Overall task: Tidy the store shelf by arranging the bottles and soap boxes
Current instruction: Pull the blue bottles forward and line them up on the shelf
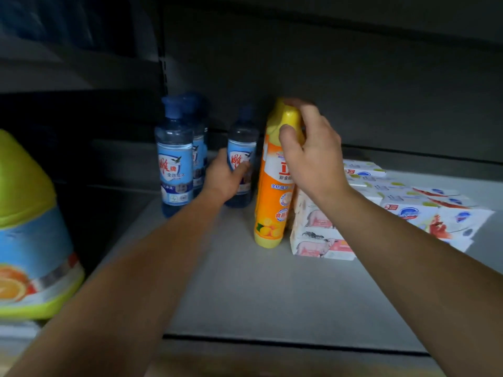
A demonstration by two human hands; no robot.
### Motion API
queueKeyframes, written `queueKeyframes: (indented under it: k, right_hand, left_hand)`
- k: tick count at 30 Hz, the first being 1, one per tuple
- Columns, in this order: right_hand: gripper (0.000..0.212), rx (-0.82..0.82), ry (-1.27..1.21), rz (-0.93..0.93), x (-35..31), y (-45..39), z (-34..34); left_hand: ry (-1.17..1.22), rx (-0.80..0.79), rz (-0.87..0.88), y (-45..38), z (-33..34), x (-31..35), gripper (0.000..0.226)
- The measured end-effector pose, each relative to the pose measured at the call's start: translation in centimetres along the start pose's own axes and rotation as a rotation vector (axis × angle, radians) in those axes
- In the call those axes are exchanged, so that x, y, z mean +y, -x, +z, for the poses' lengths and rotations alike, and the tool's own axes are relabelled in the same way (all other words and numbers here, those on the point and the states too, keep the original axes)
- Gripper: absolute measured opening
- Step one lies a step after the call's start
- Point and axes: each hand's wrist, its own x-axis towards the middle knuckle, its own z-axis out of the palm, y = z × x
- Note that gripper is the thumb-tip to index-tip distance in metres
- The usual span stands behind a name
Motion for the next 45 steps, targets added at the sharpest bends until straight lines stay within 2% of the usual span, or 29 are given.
queueKeyframes:
  k: [8, 14, 16, 20, 22, 26, 29, 31, 34, 38, 41, 45]
  right_hand:
    - [0.040, -0.065, 0.031, 0.029, -0.9, -0.2, -0.7]
    - [0.058, -0.225, 0.207, 0.100, -1.9, -0.6, -2.0]
    - [0.063, -0.212, 0.224, 0.117, -2.6, -0.5, -2.9]
    - [0.058, -0.055, 0.080, -0.040, -4.9, 1.5, -4.2]
    - [0.054, -0.110, -0.020, -0.045, -6.3, 3.1, -4.1]
    - [0.065, -0.409, -0.224, 0.137, -7.8, 5.9, -3.9]
    - [0.054, -0.591, -0.343, 0.194, -7.8, 7.1, -4.5]
    - [0.034, -0.617, -0.431, 0.260, -7.5, 7.6, -4.6]
    - [0.014, -0.589, -0.574, 0.453, -7.0, 8.6, -4.7]
    - [0.033, -0.643, -0.650, 0.704, -5.8, 10.3, -5.1]
    - [0.035, -0.699, -0.672, 0.766, -5.1, 11.5, -5.6]
    - [0.035, -0.713, -0.669, 0.792, -5.1, 12.3, -6.2]
  left_hand:
    - [0.023, -0.005, -0.048, 8.5, -4.8, 2.3, 0.039]
    - [0.104, -0.032, 0.000, 15.3, -8.2, 3.3, 0.030]
    - [0.130, -0.035, 0.024, 17.2, -8.8, 3.8, 0.026]
    - [0.161, -0.016, -0.013, 19.1, -8.9, 3.9, 0.025]
    - [0.146, -0.050, -0.085, 19.6, -8.5, 3.5, 0.033]
    - [0.095, -0.055, -0.117, 21.4, -8.3, 4.1, 0.042]
    - [0.159, -0.133, -0.087, 23.8, -8.9, 6.0, 0.026]
    - [0.210, -0.209, -0.101, 25.5, -9.1, 7.6, 0.019]
    - [0.333, -0.273, -0.217, 27.7, -9.3, 10.3, 0.030]
    - [0.559, -0.358, -0.462, 29.3, -9.6, 13.4, 0.041]
    - [0.719, -0.448, -0.604, 30.1, -9.7, 14.7, 0.043]
    - [0.741, -0.492, -0.657, 30.9, -9.8, 15.3, 0.042]
